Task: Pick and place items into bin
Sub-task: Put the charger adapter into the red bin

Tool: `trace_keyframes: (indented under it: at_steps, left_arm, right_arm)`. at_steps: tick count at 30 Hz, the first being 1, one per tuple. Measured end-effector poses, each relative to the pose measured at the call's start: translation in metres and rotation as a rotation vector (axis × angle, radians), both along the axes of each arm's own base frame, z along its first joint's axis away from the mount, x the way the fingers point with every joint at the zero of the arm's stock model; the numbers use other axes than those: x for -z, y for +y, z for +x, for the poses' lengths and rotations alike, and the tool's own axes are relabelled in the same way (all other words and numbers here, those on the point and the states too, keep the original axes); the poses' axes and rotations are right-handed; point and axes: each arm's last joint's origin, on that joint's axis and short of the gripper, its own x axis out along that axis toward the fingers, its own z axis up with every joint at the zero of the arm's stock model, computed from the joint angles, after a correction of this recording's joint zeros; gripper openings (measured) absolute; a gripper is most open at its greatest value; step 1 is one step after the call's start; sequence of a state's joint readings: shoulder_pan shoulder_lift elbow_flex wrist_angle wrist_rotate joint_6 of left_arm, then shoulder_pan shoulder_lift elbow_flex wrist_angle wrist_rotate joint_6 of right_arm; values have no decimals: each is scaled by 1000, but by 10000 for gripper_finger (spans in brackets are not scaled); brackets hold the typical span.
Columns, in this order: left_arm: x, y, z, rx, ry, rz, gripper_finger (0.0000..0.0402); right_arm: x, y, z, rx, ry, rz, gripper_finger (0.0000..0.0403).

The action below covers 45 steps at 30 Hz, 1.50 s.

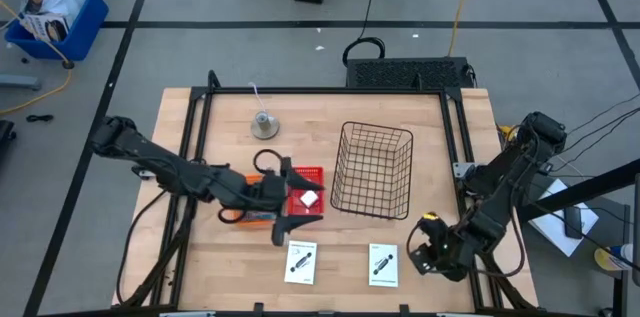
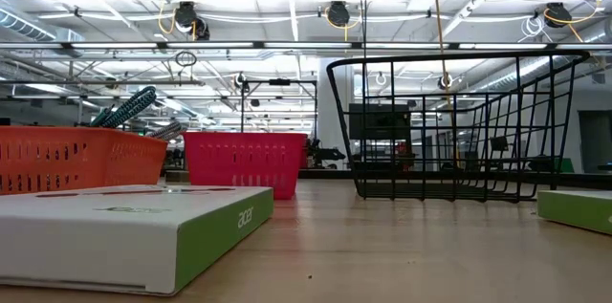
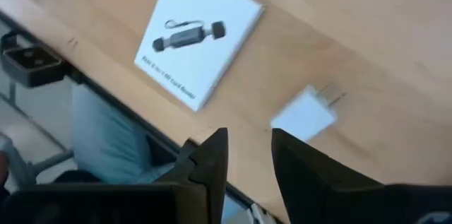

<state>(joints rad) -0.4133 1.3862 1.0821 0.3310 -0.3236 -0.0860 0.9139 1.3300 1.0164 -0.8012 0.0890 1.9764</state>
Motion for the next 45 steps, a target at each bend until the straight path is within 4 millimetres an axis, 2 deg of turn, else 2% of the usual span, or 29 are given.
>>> trace_keyframes:
  at_steps: [3,8,14,19,27,36,45]
  left_arm:
    - [-7,0,-8,16,-8,42,297]
    - [1,-5,-13,40,77,96,286]
    - [0,-8,-14,51,62,130,278]
    - [0,-8,-14,51,60,145,282]
    - [-1,-8,-14,51,56,161,274]
    - [-2,-10,-15,56,42,130,272]
    - [-3,-10,-15,56,38,133,270]
  right_arm:
    - [1,0,0,76,-11,-9,126]
    - [14,7,2,172,109,12,177]
    - [35,19,6,184,266,38,237]
    - [49,28,12,198,275,39,265]
    - [63,28,12,208,311,-60,262]
    - [83,34,16,180,371,-83,266]
    - [89,36,17,153,370,-102,238]
